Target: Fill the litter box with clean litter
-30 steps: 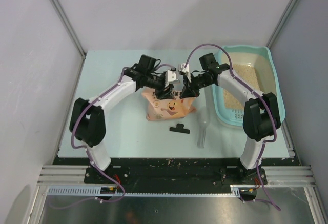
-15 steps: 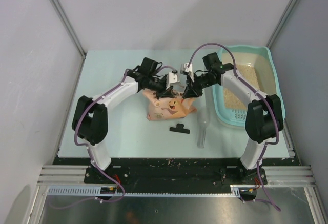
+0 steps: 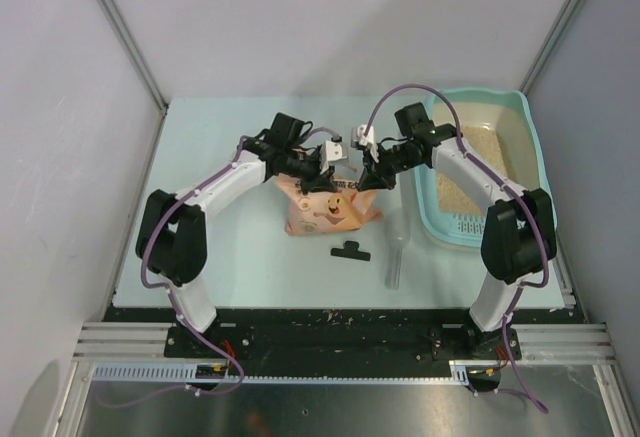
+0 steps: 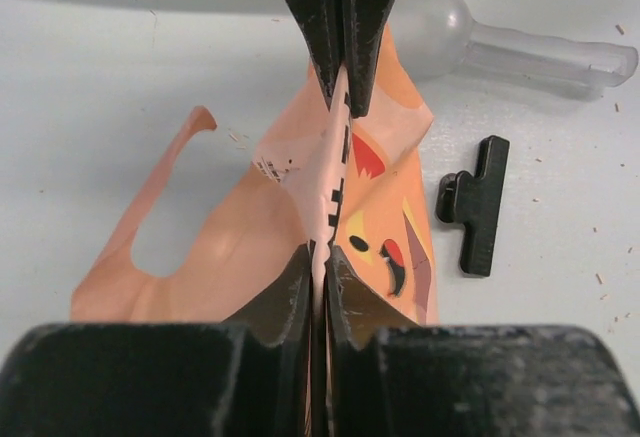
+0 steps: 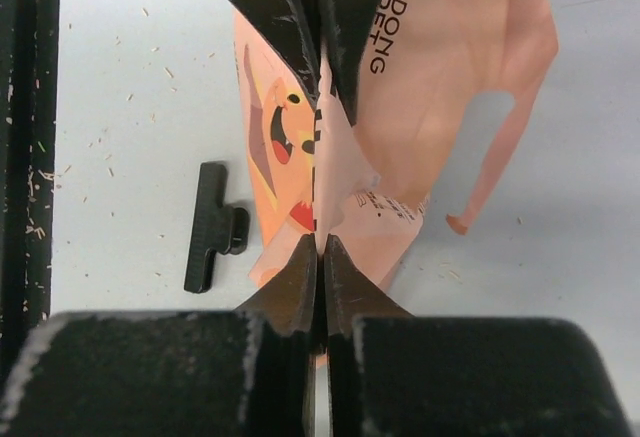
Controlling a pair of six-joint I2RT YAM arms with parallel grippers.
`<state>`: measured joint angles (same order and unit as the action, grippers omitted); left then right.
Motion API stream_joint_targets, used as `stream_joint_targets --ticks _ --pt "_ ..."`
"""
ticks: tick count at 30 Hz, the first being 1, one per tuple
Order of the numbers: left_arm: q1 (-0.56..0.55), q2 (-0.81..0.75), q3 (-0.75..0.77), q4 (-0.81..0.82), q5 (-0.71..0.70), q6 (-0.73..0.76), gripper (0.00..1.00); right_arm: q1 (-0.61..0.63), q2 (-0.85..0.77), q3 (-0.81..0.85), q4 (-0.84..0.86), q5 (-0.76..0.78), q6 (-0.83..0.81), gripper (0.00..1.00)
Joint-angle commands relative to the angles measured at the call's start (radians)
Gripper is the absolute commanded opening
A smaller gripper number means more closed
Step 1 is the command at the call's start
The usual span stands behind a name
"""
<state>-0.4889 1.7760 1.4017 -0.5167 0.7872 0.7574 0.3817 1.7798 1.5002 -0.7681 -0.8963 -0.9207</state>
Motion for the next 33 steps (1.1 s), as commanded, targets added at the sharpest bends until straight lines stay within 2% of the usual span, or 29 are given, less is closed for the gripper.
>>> stream_joint_targets --ticks 1,3,4,6,11,17,21,23,24,27,30,33 --pt "0.032 -0.082 0.0 0.012 0.039 -0.012 0.23 0.003 -0.062 -0.023 0.03 0.013 0.025 0.0" --pt "0.015 -0.072 0.017 0.01 0.081 -0.016 0.36 0.005 -0.068 -0.021 0.076 -0.001 0.08 0.0" --pt "0.007 -0.053 0.041 0.01 0.092 -0.029 0.39 0.012 -0.068 -0.02 0.085 -0.003 0.088 0.0" --pt "-0.013 -0.032 0.068 0.018 0.115 -0.049 0.42 0.017 -0.069 -0.018 0.096 -0.001 0.094 0.0" --pt "-0.062 0.022 0.109 0.038 0.119 -0.064 0.43 0.023 -0.062 -0.02 0.092 -0.007 0.115 0.0" --pt "-0.071 0.048 0.103 0.086 0.093 -0.099 0.27 0.02 -0.059 -0.029 0.104 -0.006 0.158 0.0" --pt "-0.071 0.045 0.073 0.121 0.072 -0.147 0.08 0.01 -0.065 -0.031 0.107 -0.004 0.175 0.0" --pt "-0.07 0.043 0.068 0.138 0.061 -0.173 0.03 -0.007 -0.091 -0.029 0.102 0.0 0.195 0.07" --pt "-0.066 0.039 0.065 0.144 0.052 -0.197 0.01 -0.016 -0.103 -0.028 0.102 -0.001 0.207 0.19" --pt "-0.056 0.03 0.063 0.17 0.034 -0.24 0.0 -0.078 -0.175 -0.032 0.105 -0.004 0.266 0.36" --pt "-0.05 0.022 0.068 0.184 0.029 -0.253 0.0 -0.116 -0.253 -0.058 0.087 0.01 0.272 0.43" --pt "-0.05 0.023 0.069 0.188 0.035 -0.27 0.0 -0.112 -0.308 -0.104 0.03 0.028 0.241 0.44"
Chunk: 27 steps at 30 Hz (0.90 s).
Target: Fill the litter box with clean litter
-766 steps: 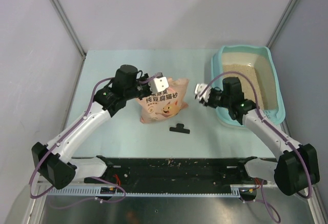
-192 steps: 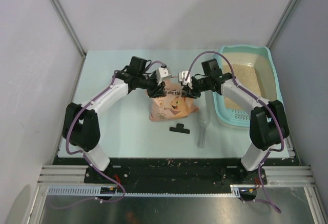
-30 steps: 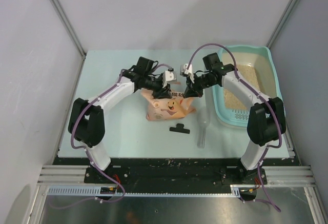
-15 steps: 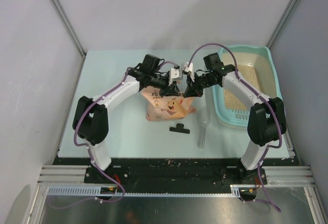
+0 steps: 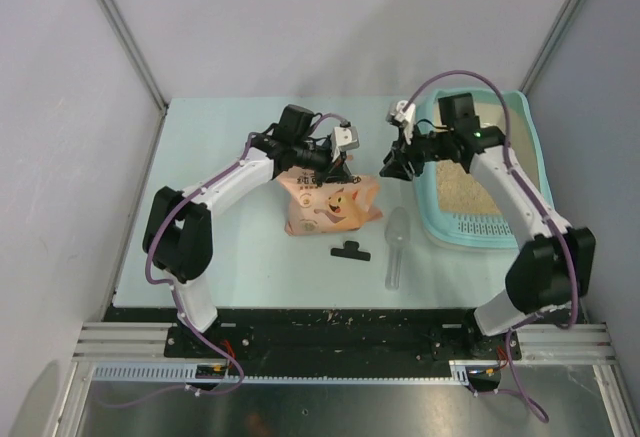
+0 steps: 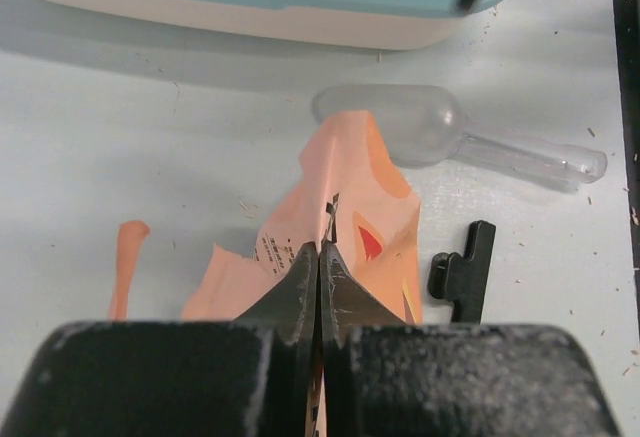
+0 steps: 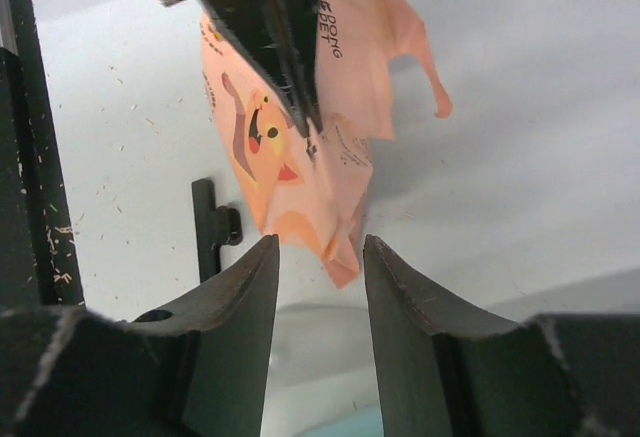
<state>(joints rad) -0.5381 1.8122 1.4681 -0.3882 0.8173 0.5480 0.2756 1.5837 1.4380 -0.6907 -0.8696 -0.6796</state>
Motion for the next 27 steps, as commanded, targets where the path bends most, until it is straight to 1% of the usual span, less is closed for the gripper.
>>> stream_joint_targets --ticks 1,4,6,9,10,14,16,18,19,21,24,27 --pt "0.0 -0.011 0.003 0.061 0.008 -0.066 0.0 0.0 -0.123 -0.059 -0.056 0.003 0.0 0.45" --pt "0.0 -0.014 0.0 0.064 0.003 -0.085 0.0 0.043 -0.125 -0.128 -0.121 -0.018 -0.017 0.44" --pt "0.0 -0.014 -0.002 0.069 -0.004 -0.097 0.0 0.097 -0.117 -0.163 -0.119 -0.031 0.0 0.43" --pt "0.001 -0.007 -0.002 0.068 -0.023 -0.131 0.0 0.169 -0.111 -0.273 -0.006 -0.02 0.099 0.43" --pt "0.001 -0.004 -0.002 0.069 -0.021 -0.143 0.0 0.189 -0.107 -0.327 0.078 -0.003 0.165 0.43" --pt "0.006 0.007 -0.009 0.071 -0.014 -0.186 0.0 0.241 -0.081 -0.437 0.255 0.049 0.279 0.43" --pt "0.006 -0.001 -0.017 0.071 -0.015 -0.191 0.0 0.254 -0.061 -0.461 0.336 0.095 0.337 0.42" --pt "0.007 -0.01 -0.022 0.071 -0.02 -0.206 0.0 0.254 -0.025 -0.482 0.382 0.127 0.425 0.42" --pt "0.009 -0.013 -0.023 0.072 -0.02 -0.212 0.0 0.255 -0.013 -0.488 0.426 0.183 0.454 0.42" --pt "0.012 -0.016 -0.026 0.071 -0.024 -0.23 0.0 0.255 0.019 -0.505 0.465 0.233 0.535 0.42" --pt "0.013 -0.016 -0.028 0.072 -0.027 -0.244 0.0 0.263 0.036 -0.547 0.545 0.26 0.584 0.42" --pt "0.015 -0.01 -0.022 0.074 -0.03 -0.252 0.0 0.277 0.044 -0.579 0.597 0.274 0.585 0.42"
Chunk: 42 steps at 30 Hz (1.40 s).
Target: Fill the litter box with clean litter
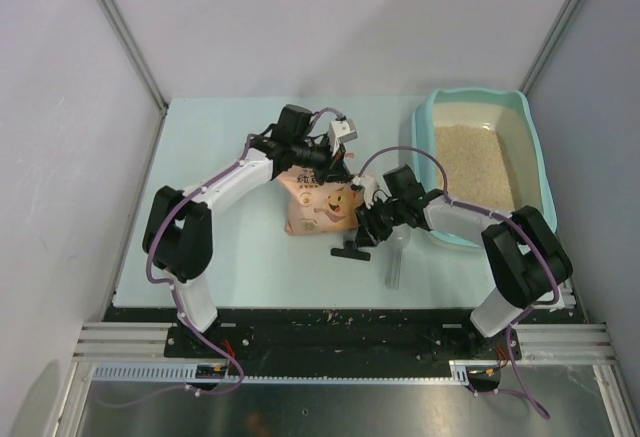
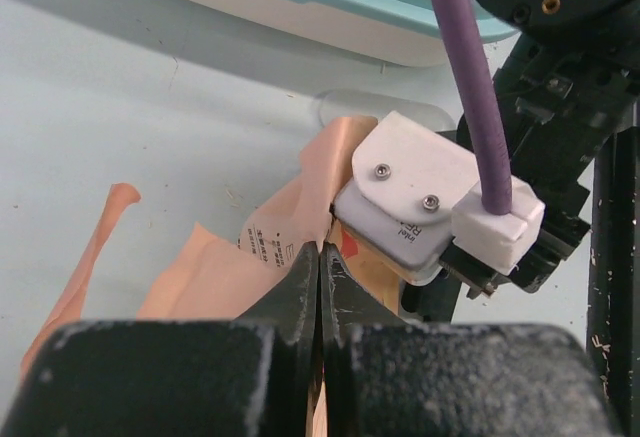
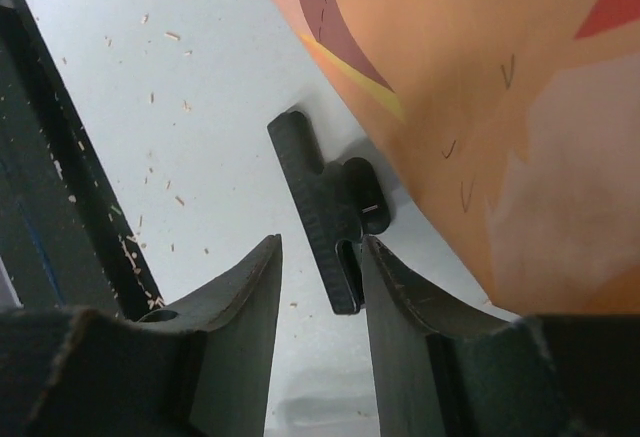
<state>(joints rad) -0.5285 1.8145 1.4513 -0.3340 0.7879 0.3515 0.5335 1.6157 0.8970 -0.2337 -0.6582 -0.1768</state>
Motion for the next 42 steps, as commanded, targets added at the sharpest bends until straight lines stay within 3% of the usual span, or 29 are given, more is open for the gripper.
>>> stream_joint_targets --ticks 1,16,18,20,24,33,38,42 --pt "0.008 -0.011 -0.003 0.018 -0.001 -0.059 0.0 0.02 0.019 -0.044 0.158 0.065 0.082 0.42" --pt "0.022 0.016 0.037 0.02 0.01 -0.078 0.0 0.028 0.102 -0.086 0.286 0.066 0.111 0.42" --pt "0.022 0.017 0.04 0.018 0.013 -0.083 0.0 0.028 0.107 -0.084 0.284 0.022 0.096 0.26" --pt "0.024 0.017 0.041 0.018 0.014 -0.088 0.0 0.022 0.096 -0.084 0.261 -0.003 0.091 0.12" --pt "0.024 0.017 0.038 0.018 0.017 -0.088 0.0 -0.02 0.014 -0.083 0.176 -0.104 0.077 0.0" --pt "0.024 0.0 0.005 0.018 0.045 -0.075 0.0 -0.105 -0.321 0.103 -0.312 -0.193 -0.24 0.0" --pt "0.022 -0.018 -0.041 0.016 0.092 -0.055 0.0 -0.135 -0.323 0.221 -0.38 -0.158 -0.349 0.0" --pt "0.019 -0.024 -0.057 0.015 0.091 -0.042 0.0 -0.159 -0.275 0.237 -0.307 -0.089 -0.4 0.0"
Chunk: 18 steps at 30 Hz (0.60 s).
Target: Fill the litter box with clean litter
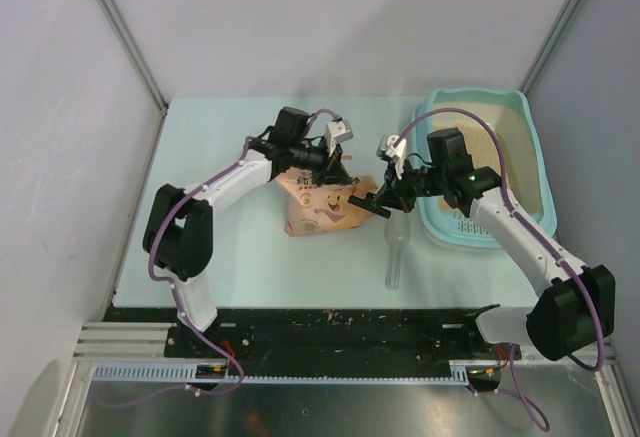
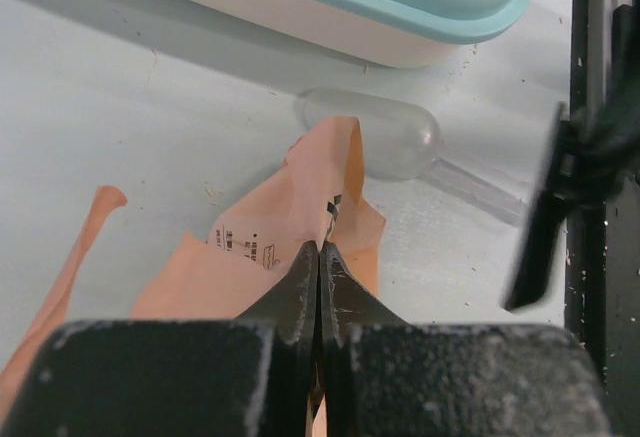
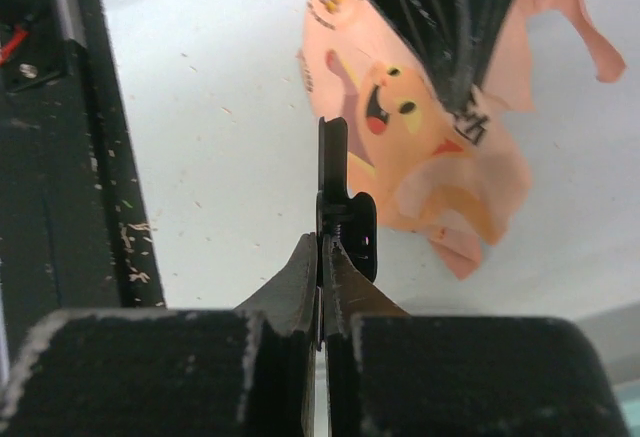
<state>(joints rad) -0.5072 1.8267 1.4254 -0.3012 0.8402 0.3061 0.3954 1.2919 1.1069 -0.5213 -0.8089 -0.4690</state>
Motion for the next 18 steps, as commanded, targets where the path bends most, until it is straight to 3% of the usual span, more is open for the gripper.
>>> stream_joint_targets --ticks 1,9,14,18 --pt "-0.004 -0.037 -0.031 -0.019 0.043 0.007 0.0 -0.029 0.058 0.03 -0.003 0.077 -0.118 0.0" --pt "-0.01 -0.009 0.013 -0.049 0.05 0.042 0.02 -0.09 0.145 0.068 0.099 0.113 -0.146 0.0" --pt "-0.007 0.008 0.047 -0.078 0.083 0.077 0.33 -0.093 0.142 0.07 0.171 0.091 -0.114 0.0" --pt "-0.007 0.028 0.066 -0.084 0.096 0.096 0.43 -0.081 0.152 0.074 0.199 0.086 -0.106 0.0"
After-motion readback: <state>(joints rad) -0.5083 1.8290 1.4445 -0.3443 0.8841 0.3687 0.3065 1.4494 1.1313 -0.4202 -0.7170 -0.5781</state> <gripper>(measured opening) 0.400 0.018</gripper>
